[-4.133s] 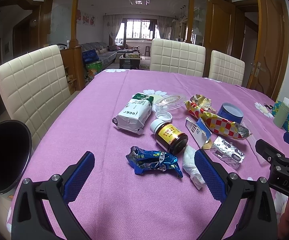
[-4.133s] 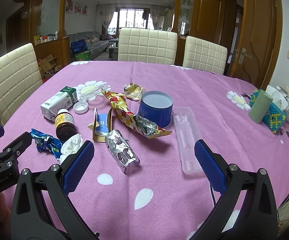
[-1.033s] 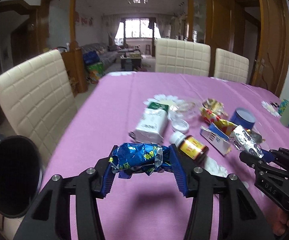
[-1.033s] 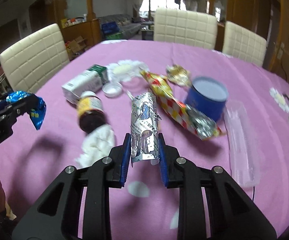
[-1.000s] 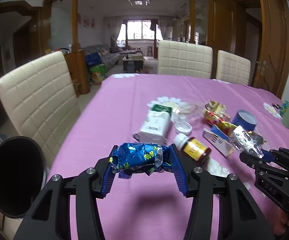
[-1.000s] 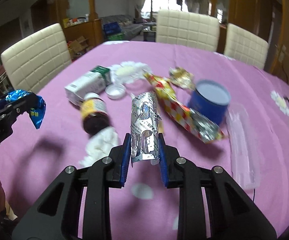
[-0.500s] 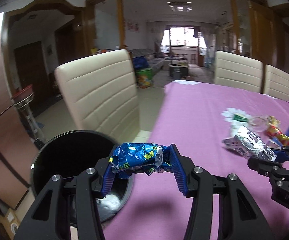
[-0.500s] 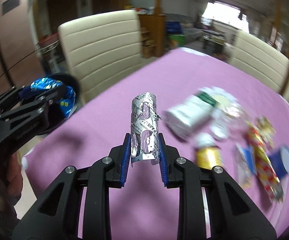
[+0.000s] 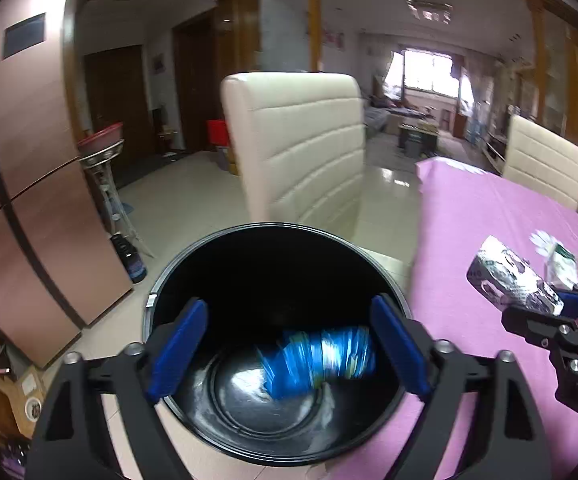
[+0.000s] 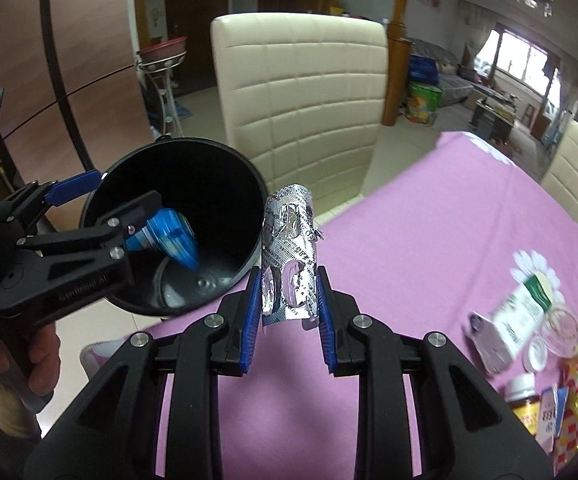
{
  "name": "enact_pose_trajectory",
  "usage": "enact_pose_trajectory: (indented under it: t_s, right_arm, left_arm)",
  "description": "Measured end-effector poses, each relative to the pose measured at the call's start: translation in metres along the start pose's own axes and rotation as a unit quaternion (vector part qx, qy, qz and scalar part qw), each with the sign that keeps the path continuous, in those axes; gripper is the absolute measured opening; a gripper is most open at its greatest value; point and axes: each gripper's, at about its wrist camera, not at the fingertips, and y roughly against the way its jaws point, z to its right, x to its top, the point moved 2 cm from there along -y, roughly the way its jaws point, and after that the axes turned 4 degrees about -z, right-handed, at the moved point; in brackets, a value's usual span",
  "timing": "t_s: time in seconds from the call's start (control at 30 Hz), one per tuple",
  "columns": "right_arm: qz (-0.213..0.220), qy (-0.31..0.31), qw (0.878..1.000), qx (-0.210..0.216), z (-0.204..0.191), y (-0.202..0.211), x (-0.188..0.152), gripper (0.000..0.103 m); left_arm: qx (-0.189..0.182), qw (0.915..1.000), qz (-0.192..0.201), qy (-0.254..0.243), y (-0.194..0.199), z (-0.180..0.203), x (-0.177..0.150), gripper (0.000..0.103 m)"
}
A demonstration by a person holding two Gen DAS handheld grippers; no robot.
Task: Collect trash
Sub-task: 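Drop the blue wrapper into the black bin with the left tool while the right tool drops the foil wrapper, then move both open tools back over the table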
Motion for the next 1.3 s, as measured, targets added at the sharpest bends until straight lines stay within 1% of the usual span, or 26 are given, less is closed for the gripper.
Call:
enact_pose_trajectory:
  t_s: [0.23,0.4,0.43,0.5,0.57,0.6,0.67,0.73,0.77,0.87,1.1,1.3]
  right_arm:
    - [-0.016,0.020,0.999,0.035,-0.030,-0.016,0.014,0.028]
    - [-0.016,0.041,0.997,0.062,-0.056,-0.027,0.022,0.029]
    - [-0.018,0.039,0.997,0.068,-0.059,-0.030,0.022,0.031]
    - [-0.027,0.033,0.996,0.085,-0.060,-0.034,0.022,0.041]
    - [-0.018,0.017,0.996,0.081,-0.055,-0.034,0.025,0.077]
    - [-0.002,0.011,0.997,0.077,-0.052,-0.030,0.025,0.080]
    - [0.005,0.019,0.998,0.067,-0.051,-0.026,0.025,0.078]
    - [0.009,0.024,0.999,0.040,-0.049,-0.023,0.024,0.078]
    - [0.010,0.023,0.999,0.037,-0.046,-0.023,0.023,0.078]
    - [0.003,0.013,0.999,0.035,-0.037,-0.022,0.020,0.077]
    - [0.007,-0.002,1.000,0.025,-0.023,-0.012,0.013,0.077]
    - [0.009,-0.006,1.000,0.020,-0.016,-0.009,0.009,0.077]
  left_arm:
    - [0.016,0.9995,-0.002,0.029,0.001,-0.026,-0.003,0.087]
    - [0.045,0.9977,0.004,0.051,0.011,-0.046,-0.005,0.087]
    - [0.048,0.9973,0.004,0.055,0.013,-0.050,-0.005,0.087]
    - [0.054,0.9968,0.005,0.059,0.014,-0.055,-0.006,0.087]
    - [0.058,0.9964,0.002,0.061,0.012,-0.057,-0.008,0.087]
    - [0.056,0.9965,-0.001,0.062,0.012,-0.056,-0.009,0.087]
    - [0.048,0.9969,-0.005,0.062,0.011,-0.053,-0.011,0.087]
    - [0.044,0.9975,-0.007,0.055,0.008,-0.048,-0.010,0.087]
    - [0.043,0.9978,-0.007,0.050,0.007,-0.044,-0.009,0.087]
    - [0.034,0.9986,-0.006,0.041,0.005,-0.036,-0.007,0.087]
    - [0.013,0.9991,-0.011,0.039,0.007,-0.026,-0.002,0.087]
    - [0.006,0.9995,-0.013,0.027,0.006,-0.014,-0.002,0.087]
